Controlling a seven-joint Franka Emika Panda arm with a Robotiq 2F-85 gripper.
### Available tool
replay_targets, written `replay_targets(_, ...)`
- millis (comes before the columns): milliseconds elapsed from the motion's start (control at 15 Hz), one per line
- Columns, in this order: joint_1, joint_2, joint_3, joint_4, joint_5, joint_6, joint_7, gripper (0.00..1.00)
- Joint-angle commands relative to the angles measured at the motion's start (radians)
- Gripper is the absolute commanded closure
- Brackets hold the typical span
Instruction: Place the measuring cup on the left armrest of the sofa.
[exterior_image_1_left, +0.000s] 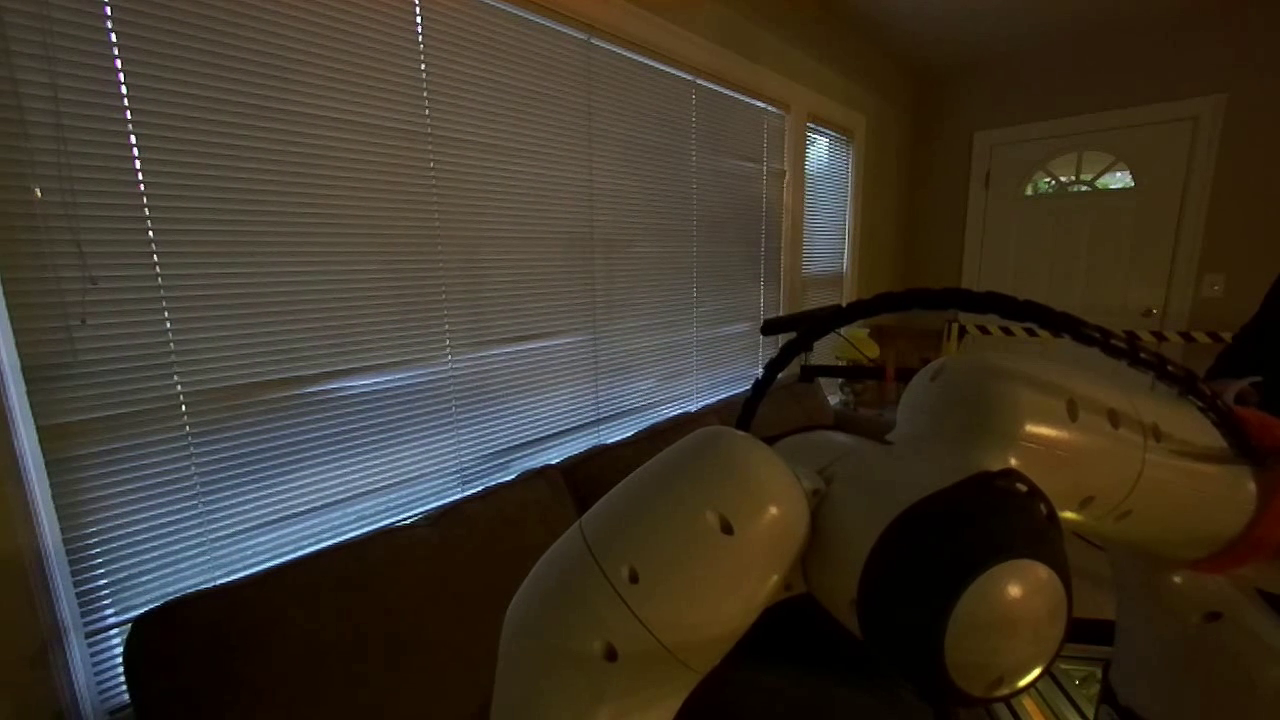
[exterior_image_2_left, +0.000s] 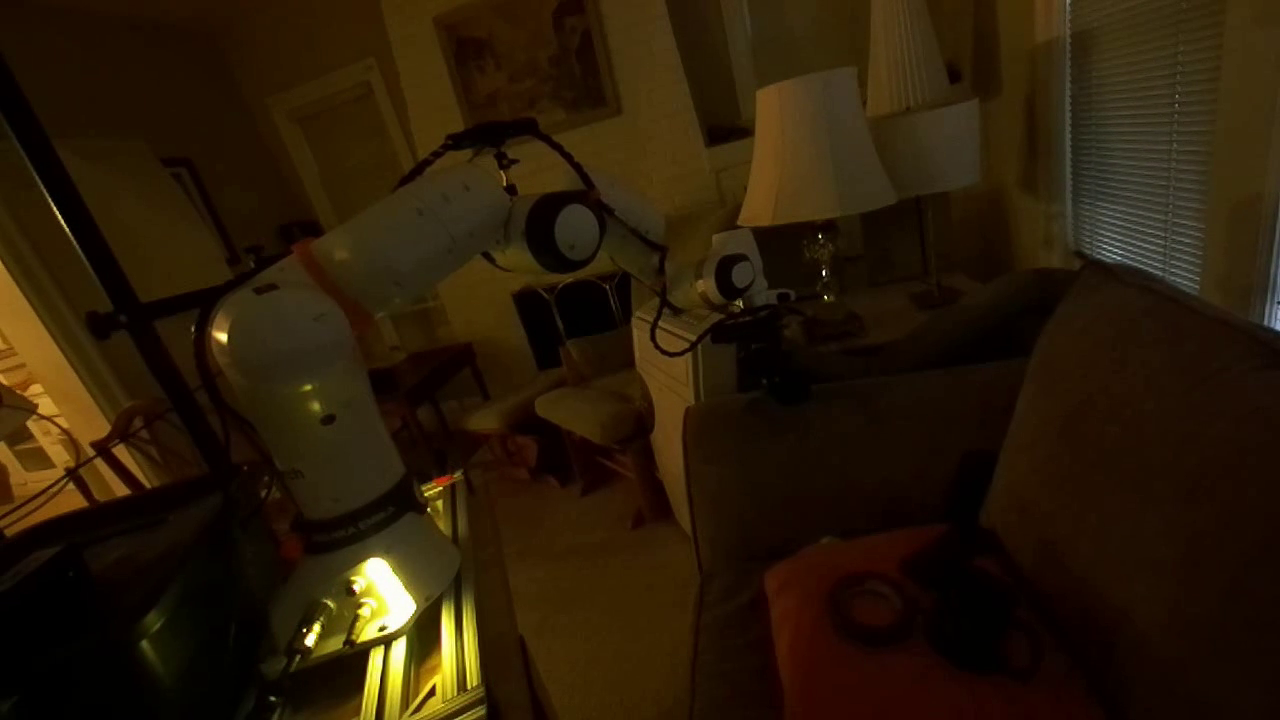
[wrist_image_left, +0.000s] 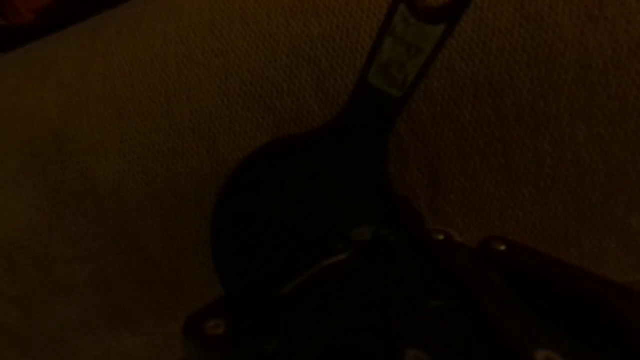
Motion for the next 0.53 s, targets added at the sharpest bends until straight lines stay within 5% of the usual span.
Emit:
replay_targets(0,0.008,0.041,-0.001,0.062,-0.016,-0.036,-0.003,0.99)
replay_targets(467,0.012,0.065,-0.002,0.102,-0.015,-0.046,-0.003,0.99)
